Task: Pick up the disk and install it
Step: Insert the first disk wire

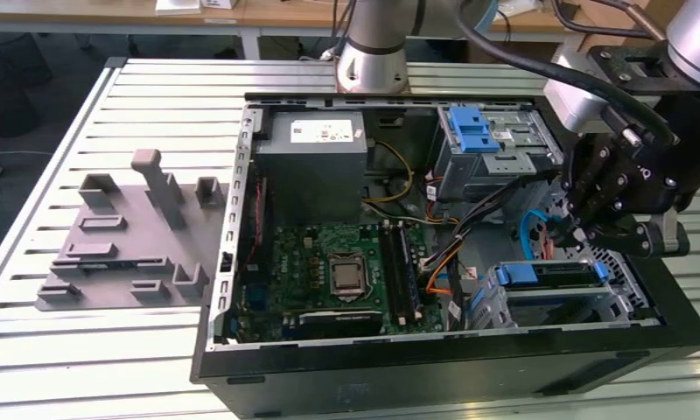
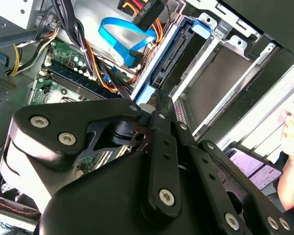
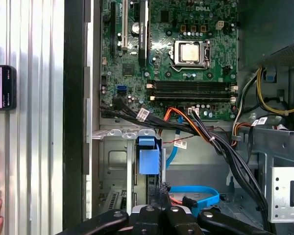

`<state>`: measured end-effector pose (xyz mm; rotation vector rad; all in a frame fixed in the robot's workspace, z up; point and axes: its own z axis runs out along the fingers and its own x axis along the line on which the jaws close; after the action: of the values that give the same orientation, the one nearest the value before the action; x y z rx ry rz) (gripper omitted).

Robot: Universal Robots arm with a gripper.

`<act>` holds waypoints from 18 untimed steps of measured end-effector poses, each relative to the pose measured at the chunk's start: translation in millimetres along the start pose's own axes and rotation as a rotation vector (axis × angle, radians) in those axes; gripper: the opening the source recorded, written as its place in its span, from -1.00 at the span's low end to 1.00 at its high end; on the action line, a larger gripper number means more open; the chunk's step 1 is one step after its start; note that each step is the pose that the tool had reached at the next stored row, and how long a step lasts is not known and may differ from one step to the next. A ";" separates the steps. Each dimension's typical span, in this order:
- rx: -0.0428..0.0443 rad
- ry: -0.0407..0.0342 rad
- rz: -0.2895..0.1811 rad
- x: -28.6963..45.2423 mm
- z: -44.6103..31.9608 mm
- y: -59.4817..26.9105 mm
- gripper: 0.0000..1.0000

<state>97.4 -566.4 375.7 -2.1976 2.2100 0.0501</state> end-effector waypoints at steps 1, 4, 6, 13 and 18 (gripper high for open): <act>0.0000 0.0000 0.000 -0.1 0.2 -0.5 -0.79; 0.0000 0.0000 0.000 -0.3 0.6 -2.2 -0.79; 0.0000 -0.0001 0.000 -0.4 0.8 -3.7 -0.79; 0.0000 -0.0003 0.000 -1.6 1.8 -12.1 -0.79; 0.0000 -0.0001 0.000 -3.0 2.8 -18.8 -0.79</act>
<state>116.2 -563.4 373.0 -2.1976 2.2099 0.0501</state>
